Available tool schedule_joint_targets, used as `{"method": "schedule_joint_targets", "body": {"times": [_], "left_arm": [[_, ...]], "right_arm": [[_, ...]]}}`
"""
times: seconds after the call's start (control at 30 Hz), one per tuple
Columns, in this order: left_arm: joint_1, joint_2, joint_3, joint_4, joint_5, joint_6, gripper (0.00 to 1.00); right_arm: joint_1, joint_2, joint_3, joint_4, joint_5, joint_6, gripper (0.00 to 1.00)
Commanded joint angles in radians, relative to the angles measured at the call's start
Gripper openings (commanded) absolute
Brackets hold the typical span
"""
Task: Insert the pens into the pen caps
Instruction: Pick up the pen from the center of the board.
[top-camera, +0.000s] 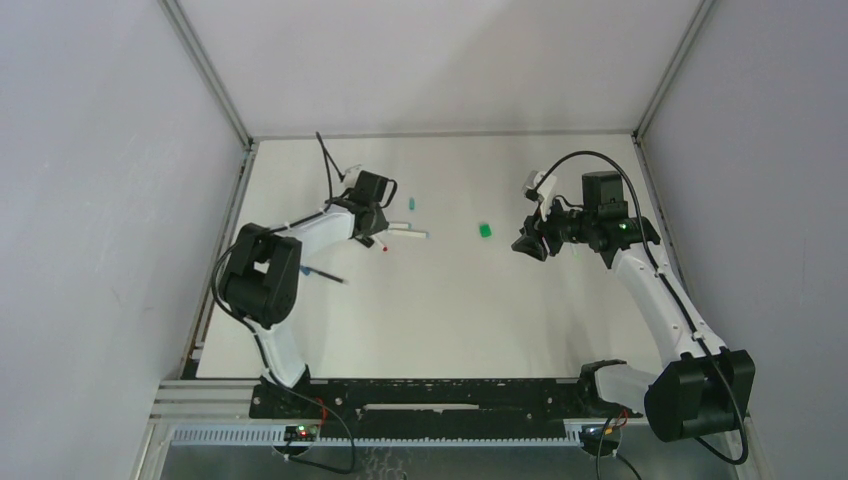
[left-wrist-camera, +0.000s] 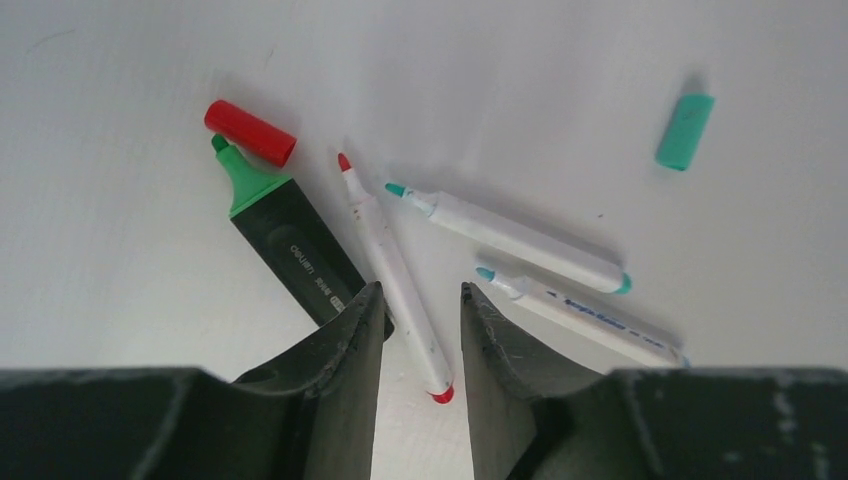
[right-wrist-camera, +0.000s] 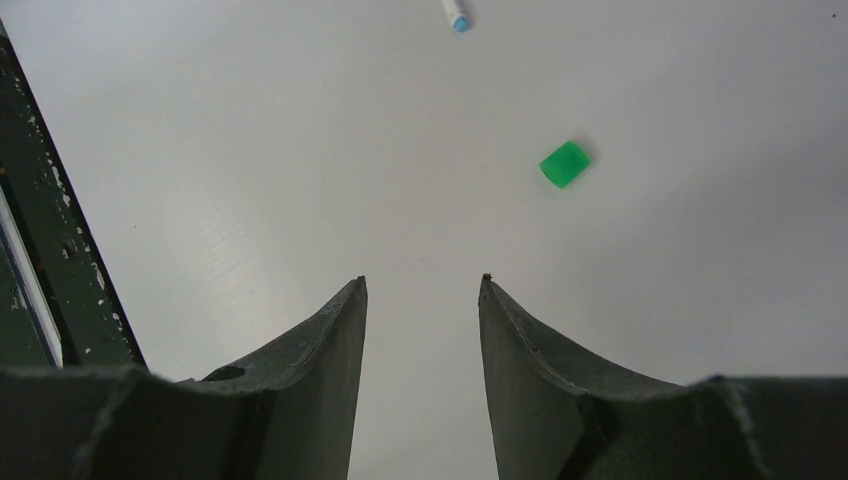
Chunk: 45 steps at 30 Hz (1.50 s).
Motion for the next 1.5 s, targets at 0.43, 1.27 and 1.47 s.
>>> {"method": "schedule_joint_targets", "body": {"times": [0.43, 1.27, 1.47], "left_arm": [[0.018, 0.074, 0.058, -0.028, 0.027, -0.019, 0.32], [-0.019, 0.009, -0.097, -0.078, 0.105, -0.085, 0.10], [-0.079, -0.121, -0.189, -0.079, 0.090, -0.101, 0.09]], "right_arm": [[-0.014, -0.006, -0.002, 0.004, -0.018, -0.015, 0.52], [-0.047, -0.053, -0.002, -0.008, -0.059, -0.016, 0.52], [-0.045, -0.061, -0.003, -0.013, -0.088, -0.012, 0.52]]}}
